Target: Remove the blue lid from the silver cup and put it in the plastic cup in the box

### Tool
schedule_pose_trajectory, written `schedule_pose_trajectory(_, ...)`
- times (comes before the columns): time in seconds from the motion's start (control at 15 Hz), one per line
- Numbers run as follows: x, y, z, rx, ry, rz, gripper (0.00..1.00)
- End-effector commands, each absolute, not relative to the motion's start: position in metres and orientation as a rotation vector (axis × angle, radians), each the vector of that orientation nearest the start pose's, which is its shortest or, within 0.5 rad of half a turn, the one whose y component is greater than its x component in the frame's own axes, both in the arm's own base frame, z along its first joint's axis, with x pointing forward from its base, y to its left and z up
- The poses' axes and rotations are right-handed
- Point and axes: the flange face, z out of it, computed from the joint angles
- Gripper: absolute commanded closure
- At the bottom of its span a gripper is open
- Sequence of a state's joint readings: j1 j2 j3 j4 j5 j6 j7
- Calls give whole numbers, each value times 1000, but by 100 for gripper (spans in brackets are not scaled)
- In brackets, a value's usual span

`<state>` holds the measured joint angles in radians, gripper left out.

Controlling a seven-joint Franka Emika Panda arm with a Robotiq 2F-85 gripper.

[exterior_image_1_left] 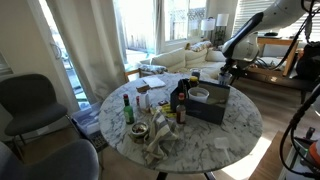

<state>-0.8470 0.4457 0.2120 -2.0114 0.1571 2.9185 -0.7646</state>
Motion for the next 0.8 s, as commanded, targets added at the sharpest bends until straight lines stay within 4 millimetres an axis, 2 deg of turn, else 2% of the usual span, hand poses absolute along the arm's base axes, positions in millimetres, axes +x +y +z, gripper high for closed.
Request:
schedule_pose_trajectory(0.0, 507, -402, 286, -3225, 85, -739, 100)
schedule_pose_trajectory(0.07, 507, -403, 288, -3225, 89, -747, 83)
schedule_pose_trajectory(0.13, 508, -404, 293, -3222, 96, -768, 72)
schedule_pose_trajectory(0.47, 504, -413, 298, -3227, 175, -802, 35)
schedule_pose_trajectory(0.53, 501, -417, 296, -3231, 233, -809, 79)
schedule_pose_trajectory(0.6, 499, -421, 294, -3227, 307, -815, 73)
schedule_pose_trajectory(0.67, 496, -425, 291, -3226, 392, -819, 73)
schedule_pose_trajectory(0.73, 493, -430, 290, -3224, 468, -823, 81)
